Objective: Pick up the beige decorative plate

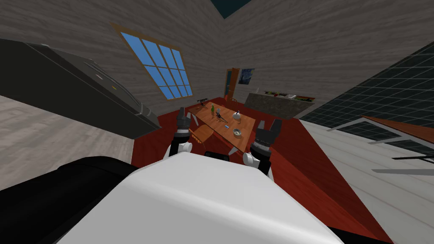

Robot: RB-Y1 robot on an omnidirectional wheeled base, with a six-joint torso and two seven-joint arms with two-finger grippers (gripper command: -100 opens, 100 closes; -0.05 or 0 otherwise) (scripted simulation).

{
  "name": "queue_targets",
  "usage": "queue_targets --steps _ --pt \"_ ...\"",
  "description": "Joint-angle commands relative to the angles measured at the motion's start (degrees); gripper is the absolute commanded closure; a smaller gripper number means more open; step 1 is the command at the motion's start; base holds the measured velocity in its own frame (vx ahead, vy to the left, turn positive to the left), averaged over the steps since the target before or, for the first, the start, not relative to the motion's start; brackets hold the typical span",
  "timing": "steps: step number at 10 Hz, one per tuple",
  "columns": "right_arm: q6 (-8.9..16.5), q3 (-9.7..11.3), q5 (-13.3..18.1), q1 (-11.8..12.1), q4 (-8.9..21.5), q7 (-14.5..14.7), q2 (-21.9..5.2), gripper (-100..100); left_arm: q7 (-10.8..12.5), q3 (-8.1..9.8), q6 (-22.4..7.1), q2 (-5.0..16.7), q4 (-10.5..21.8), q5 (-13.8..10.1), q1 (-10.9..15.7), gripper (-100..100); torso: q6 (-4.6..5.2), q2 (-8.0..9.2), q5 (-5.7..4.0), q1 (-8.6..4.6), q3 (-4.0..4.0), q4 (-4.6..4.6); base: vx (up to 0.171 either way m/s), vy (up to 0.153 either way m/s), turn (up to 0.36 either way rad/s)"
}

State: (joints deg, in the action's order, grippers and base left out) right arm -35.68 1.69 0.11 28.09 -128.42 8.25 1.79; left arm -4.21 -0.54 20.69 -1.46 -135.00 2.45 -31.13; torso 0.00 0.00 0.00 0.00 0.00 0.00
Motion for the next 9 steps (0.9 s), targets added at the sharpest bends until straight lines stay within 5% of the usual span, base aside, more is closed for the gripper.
queue_targets --steps 1,6,9 --pt "-0.14 -0.26 0.79 -0.32 0.82 0.32 -2.14 -100 0.00 0.00 0.00 0.00 0.00 0.00 0.00 0 0.00 0.00 0.00 0.00 0.00 0.00 -0.016 -0.001 0.042" --pt "-0.94 -1.67 5.43 -2.24 5.56 2.19 -9.45 -100 0.00 0.00 0.00 0.00 0.00 0.00 0.01 0 -0.01 0.33 -0.03 -0.13 0.19 0.07 -0.068 -0.017 0.076" --pt "-1.80 -3.08 10.95 -4.61 10.98 4.52 -14.77 -100 0.00 0.00 0.00 0.00 0.00 0.00 0.01 0 -0.01 0.27 -0.02 -0.08 0.15 0.06 -0.083 -0.014 0.123"
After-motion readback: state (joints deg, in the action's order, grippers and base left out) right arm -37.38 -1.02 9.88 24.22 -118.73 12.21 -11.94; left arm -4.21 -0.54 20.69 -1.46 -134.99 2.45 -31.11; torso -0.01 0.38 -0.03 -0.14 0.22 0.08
